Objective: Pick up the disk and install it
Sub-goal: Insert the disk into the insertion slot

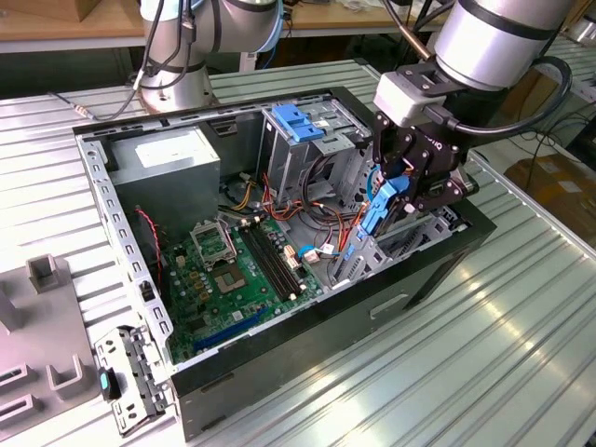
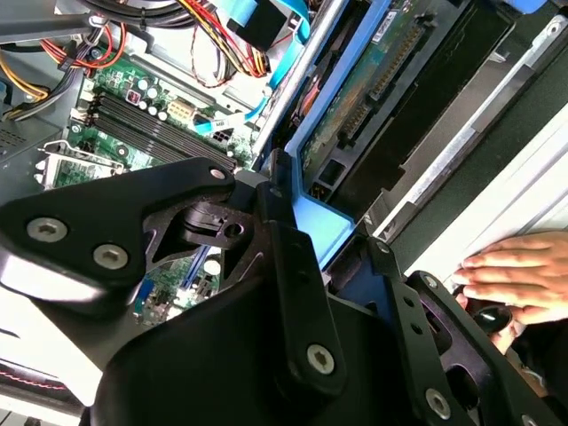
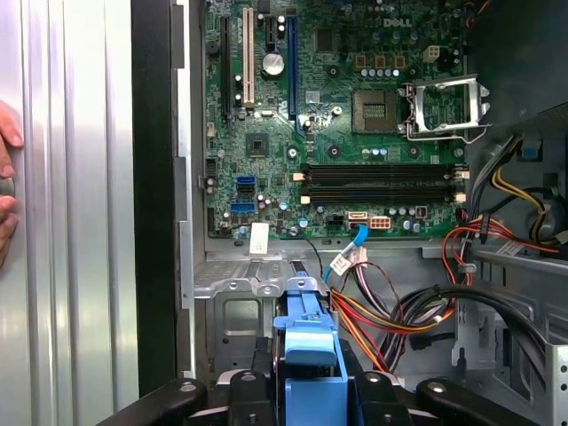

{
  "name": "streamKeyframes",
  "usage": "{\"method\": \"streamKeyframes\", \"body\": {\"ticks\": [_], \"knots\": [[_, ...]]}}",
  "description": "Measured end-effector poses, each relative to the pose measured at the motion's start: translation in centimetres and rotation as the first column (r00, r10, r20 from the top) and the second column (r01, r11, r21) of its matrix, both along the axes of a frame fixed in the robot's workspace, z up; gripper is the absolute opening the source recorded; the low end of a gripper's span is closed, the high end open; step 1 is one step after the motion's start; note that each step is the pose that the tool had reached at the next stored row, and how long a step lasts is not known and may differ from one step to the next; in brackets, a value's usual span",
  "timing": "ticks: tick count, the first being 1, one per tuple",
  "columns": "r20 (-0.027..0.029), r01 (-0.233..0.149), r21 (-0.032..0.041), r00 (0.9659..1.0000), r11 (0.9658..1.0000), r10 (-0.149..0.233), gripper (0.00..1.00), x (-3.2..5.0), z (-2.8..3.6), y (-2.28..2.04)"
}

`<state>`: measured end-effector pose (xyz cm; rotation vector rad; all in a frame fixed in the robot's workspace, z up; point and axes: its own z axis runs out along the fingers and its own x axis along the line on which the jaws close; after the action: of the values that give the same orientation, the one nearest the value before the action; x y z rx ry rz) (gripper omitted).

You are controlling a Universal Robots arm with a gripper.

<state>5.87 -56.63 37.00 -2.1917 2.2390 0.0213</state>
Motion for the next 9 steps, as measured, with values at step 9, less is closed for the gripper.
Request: {"method": "streamKeyframes", "body": {"ticks": [9], "knots": [[0.0000, 0.000, -0.0002, 1.0000, 1.0000, 0.000, 0.45, 0.31, -0.30, 0.00]]}}
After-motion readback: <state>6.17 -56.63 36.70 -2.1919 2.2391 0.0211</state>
